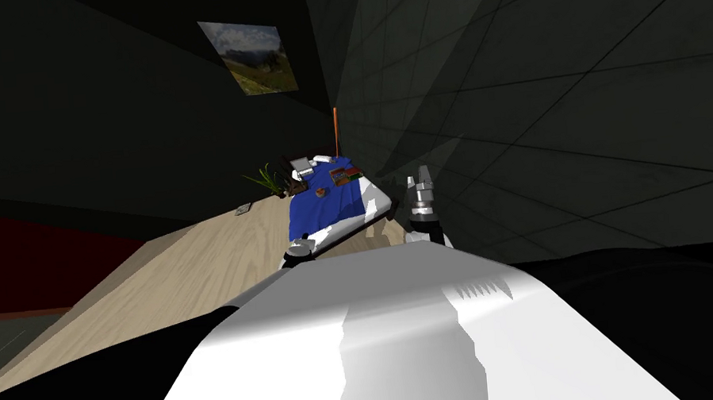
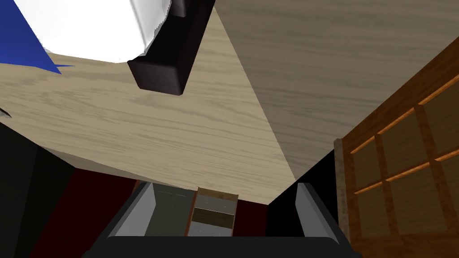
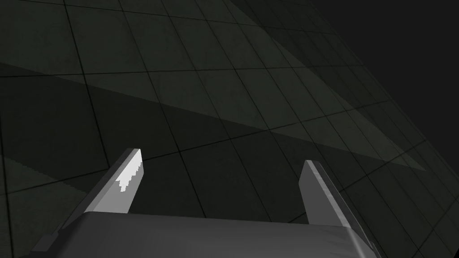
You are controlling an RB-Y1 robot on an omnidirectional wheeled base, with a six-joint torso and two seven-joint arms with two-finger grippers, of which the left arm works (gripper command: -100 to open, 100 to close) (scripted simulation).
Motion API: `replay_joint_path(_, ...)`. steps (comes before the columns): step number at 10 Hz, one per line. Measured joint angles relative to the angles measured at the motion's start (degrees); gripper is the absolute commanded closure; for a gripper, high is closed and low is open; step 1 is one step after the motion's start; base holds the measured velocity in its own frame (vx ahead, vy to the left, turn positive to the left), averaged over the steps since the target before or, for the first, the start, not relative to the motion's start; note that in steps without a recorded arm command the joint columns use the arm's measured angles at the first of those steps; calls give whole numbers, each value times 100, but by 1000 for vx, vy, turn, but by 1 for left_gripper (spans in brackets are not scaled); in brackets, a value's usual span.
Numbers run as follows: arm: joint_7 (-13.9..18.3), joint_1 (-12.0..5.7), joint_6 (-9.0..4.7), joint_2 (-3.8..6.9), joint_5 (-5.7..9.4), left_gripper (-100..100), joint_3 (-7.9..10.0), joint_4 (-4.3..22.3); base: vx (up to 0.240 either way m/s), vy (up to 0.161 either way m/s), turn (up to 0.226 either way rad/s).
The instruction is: Push the door open
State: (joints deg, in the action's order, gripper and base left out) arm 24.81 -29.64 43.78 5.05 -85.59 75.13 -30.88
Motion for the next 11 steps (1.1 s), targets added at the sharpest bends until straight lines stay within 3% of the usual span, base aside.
replay_joint_path(1,-103,31,60,-123,20,-100,136,-239,4,12,57)
replay_joint_path(5,197,114,338,-118,-216,-100,416,-157,12,15,82)
replay_joint_path(7,292,199,531,-210,-325,-100,685,-322,22,17,109)
replay_joint_path(8,396,245,601,-147,-396,-100,757,-221,20,14,93)
replay_joint_path(10,514,364,730,-298,-500,-100,974,-408,17,14,82)
replay_joint_path(11,549,403,787,-321,-538,-100,1063,-453,13,10,48)
